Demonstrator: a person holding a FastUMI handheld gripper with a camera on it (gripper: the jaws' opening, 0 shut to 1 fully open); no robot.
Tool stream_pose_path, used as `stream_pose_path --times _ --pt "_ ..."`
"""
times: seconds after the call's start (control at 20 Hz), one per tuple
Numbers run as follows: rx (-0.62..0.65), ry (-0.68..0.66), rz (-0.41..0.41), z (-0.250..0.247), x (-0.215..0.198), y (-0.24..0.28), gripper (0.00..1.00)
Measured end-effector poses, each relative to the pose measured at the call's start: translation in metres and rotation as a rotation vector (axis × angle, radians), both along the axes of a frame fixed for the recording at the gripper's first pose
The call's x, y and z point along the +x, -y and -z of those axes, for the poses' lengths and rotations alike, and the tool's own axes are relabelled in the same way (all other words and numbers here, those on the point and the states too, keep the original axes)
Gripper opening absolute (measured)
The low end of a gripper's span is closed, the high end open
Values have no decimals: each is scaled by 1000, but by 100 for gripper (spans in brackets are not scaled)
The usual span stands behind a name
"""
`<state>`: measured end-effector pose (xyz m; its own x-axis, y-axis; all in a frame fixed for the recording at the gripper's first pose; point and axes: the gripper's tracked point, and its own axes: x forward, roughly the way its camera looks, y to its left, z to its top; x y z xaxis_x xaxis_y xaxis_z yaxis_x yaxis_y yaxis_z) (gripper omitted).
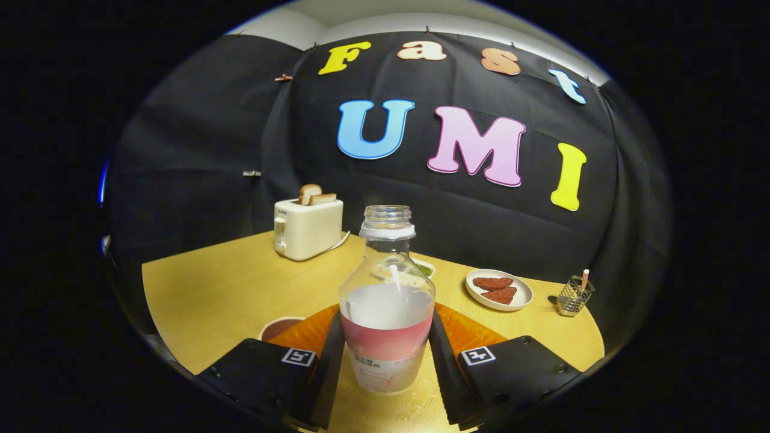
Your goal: Take the bottle from table, then pour the juice into the cup, finally place the bottle on the coaster
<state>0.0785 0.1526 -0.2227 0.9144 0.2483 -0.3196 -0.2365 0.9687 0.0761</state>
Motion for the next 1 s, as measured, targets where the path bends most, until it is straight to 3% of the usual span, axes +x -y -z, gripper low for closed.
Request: stream_pose_path --times 0.2,0.5,1.0 --pt "81 60 59 -16 45 23 72" --pt "82 88 77 13 101 31 73" --pt "101 37 90 75 141 21 74"
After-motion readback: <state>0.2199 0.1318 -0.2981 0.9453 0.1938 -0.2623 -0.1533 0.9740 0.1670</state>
